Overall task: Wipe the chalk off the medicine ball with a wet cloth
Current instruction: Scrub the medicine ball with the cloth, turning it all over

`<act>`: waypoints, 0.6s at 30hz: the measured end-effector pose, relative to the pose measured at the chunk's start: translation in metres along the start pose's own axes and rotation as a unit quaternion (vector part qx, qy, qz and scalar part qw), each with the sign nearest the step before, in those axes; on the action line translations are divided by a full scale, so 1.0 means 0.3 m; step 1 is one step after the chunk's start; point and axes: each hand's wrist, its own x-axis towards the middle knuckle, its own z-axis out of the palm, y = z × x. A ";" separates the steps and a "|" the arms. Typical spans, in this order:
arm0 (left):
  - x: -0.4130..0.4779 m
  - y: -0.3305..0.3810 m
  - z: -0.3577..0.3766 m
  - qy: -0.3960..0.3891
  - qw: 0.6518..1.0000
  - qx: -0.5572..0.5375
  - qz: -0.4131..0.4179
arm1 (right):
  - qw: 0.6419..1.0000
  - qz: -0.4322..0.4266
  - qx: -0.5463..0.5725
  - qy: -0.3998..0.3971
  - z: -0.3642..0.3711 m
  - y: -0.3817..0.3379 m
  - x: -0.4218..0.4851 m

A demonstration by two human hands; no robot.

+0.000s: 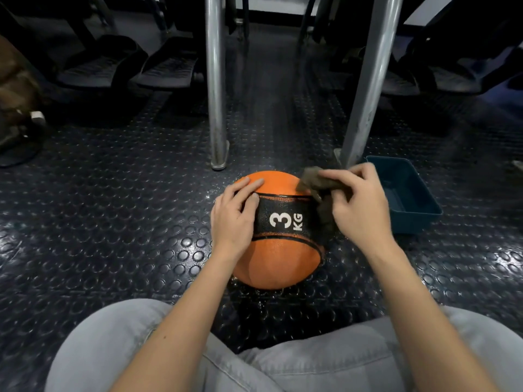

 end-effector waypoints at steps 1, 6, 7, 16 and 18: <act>0.009 -0.004 -0.011 -0.007 1.000 -0.017 -0.007 | 0.998 -0.047 0.045 -0.019 0.009 -0.030 -0.010; 0.023 -0.003 -0.022 -0.015 0.999 0.025 0.032 | 0.985 -0.088 0.055 -0.135 0.077 -0.038 -0.036; 0.022 0.003 -0.013 -0.014 0.999 0.029 0.027 | 0.993 -0.063 -0.010 -0.101 0.071 -0.010 -0.026; -0.003 0.001 0.013 0.034 0.999 0.037 0.008 | 0.991 -0.085 0.091 -0.054 0.073 -0.102 -0.068; -0.005 0.004 0.014 0.029 0.999 0.031 0.008 | 0.996 -0.048 0.049 -0.061 0.093 -0.064 -0.056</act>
